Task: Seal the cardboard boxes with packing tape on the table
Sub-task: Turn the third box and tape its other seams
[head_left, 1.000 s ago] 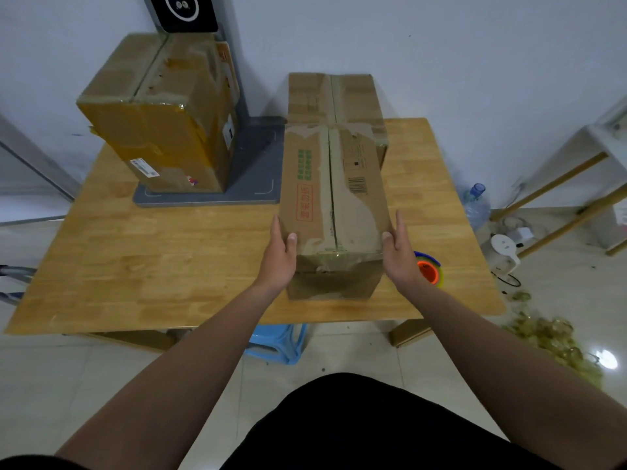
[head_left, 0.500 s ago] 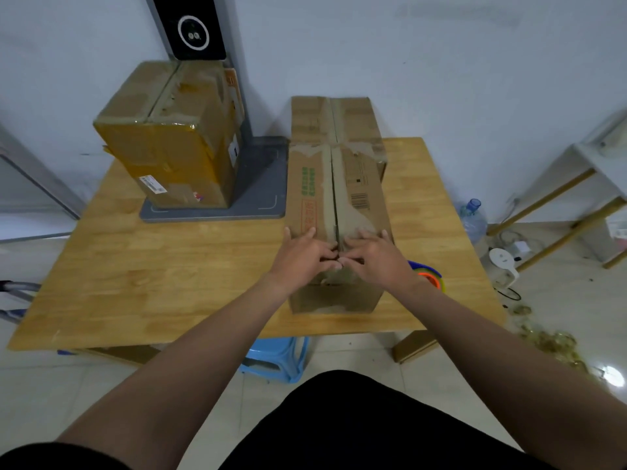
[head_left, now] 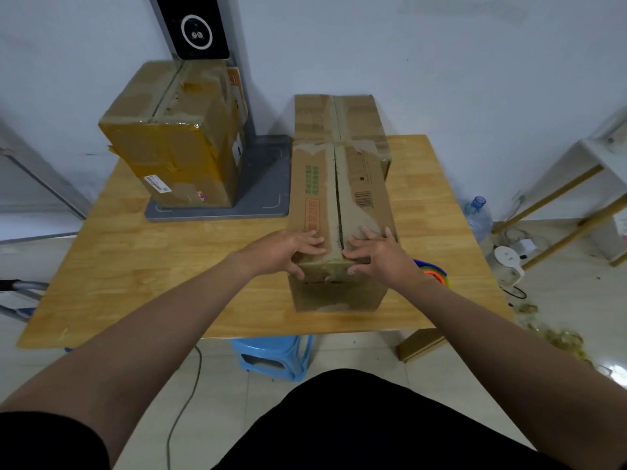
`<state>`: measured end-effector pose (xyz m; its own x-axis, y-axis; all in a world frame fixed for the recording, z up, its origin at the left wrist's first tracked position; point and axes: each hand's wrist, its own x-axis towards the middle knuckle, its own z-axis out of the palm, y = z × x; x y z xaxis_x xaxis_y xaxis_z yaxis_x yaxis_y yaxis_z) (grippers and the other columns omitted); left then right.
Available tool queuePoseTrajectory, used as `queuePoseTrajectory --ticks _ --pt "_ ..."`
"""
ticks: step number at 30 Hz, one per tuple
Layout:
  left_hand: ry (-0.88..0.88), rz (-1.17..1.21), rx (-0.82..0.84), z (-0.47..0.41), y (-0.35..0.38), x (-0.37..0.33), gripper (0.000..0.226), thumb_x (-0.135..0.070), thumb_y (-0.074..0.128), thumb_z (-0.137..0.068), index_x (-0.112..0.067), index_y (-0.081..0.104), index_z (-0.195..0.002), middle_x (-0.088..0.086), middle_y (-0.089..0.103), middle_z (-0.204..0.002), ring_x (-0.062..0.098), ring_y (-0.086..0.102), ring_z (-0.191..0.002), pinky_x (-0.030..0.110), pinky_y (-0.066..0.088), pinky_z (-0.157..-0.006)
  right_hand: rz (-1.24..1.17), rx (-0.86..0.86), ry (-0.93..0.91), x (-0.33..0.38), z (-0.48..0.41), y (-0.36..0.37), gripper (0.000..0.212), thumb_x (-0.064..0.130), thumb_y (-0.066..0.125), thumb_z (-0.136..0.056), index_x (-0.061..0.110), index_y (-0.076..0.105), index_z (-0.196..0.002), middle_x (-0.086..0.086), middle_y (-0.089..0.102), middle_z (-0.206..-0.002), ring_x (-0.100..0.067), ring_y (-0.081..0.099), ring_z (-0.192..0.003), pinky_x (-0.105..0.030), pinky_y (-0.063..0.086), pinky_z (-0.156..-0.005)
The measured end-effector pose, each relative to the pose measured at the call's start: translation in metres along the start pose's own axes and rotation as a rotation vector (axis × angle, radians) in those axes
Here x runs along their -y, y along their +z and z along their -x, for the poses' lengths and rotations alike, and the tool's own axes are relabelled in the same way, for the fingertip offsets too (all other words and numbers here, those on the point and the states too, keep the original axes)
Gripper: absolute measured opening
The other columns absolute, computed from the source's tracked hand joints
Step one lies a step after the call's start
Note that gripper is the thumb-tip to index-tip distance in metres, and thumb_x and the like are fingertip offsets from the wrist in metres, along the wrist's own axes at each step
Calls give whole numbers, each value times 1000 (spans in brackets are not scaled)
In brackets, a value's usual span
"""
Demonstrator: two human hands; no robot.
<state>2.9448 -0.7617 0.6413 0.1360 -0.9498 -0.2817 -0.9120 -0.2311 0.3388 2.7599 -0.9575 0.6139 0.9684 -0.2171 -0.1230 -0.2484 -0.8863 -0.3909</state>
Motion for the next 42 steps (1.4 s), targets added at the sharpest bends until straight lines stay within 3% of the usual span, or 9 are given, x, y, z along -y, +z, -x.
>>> queuePoseTrajectory --ticks 9,13,16,20,23,27,31,37,42 --pt "-55 37 38 -3 6 8 90 -20 85 -81 -41 39 -154 -16 27 -166 15 13 -157 46 17 -127 8 24 25 3 0 -4 50 38 73 -87 31 62 -135 8 41 -157 -20 13 -155 -55 -4 -121" --pt "-145 84 -148 -4 1 -25 60 -36 84 -82 -28 64 -138 -5 50 -155 19 36 -148 40 30 -119 176 63 57 12 2 -9 49 49 66 -90 40 58 -138 14 38 -158 -17 16 -154 -57 6 -122" --pt "-213 31 -242 -15 16 -46 39 -41 82 -82 -26 77 -117 -2 69 -132 25 57 -128 45 43 -109 380 40 102 26 4 -15 46 56 66 -88 44 60 -132 11 55 -145 -19 37 -144 -55 24 -117" --pt "-241 -57 -327 -20 31 -55 27 -41 76 -88 -26 78 -110 1 73 -110 25 58 -113 48 38 -105 578 -108 -24 48 2 -9 36 53 61 -91 34 69 -120 10 65 -126 -22 52 -125 -44 37 -107" --pt "-215 -86 -319 -15 34 -48 32 -39 75 -89 -28 75 -118 2 72 -118 27 59 -119 47 40 -106 408 -103 0 45 3 -5 41 49 61 -93 28 65 -128 6 66 -129 -22 50 -129 -39 39 -108" --pt "-122 -59 -253 -3 32 -29 54 -26 78 -87 -28 62 -140 -6 57 -148 22 45 -143 46 36 -118 307 -137 -60 6 20 0 43 46 64 -92 42 61 -134 20 55 -143 -26 44 -138 -47 37 -110" --pt "-103 109 -255 15 26 -3 62 -18 85 -79 -22 62 -137 -8 55 -147 12 40 -146 41 34 -121 261 -224 49 -51 51 1 44 53 53 -95 50 53 -139 30 43 -149 -18 35 -144 -51 29 -117" --pt "-85 111 -225 23 21 -2 64 -12 84 -81 -22 59 -139 -10 51 -150 10 34 -148 37 29 -123 -203 -195 -46 -71 59 -4 45 11 64 -97 21 57 -141 13 41 -152 -3 41 -139 -22 30 -118" --pt "-108 117 -151 27 17 -5 69 -5 80 -84 -24 53 -145 -12 44 -155 9 27 -152 37 25 -125 -116 -197 -56 -72 62 3 60 -11 55 -92 13 50 -147 10 32 -156 -13 42 -140 -31 36 -116"
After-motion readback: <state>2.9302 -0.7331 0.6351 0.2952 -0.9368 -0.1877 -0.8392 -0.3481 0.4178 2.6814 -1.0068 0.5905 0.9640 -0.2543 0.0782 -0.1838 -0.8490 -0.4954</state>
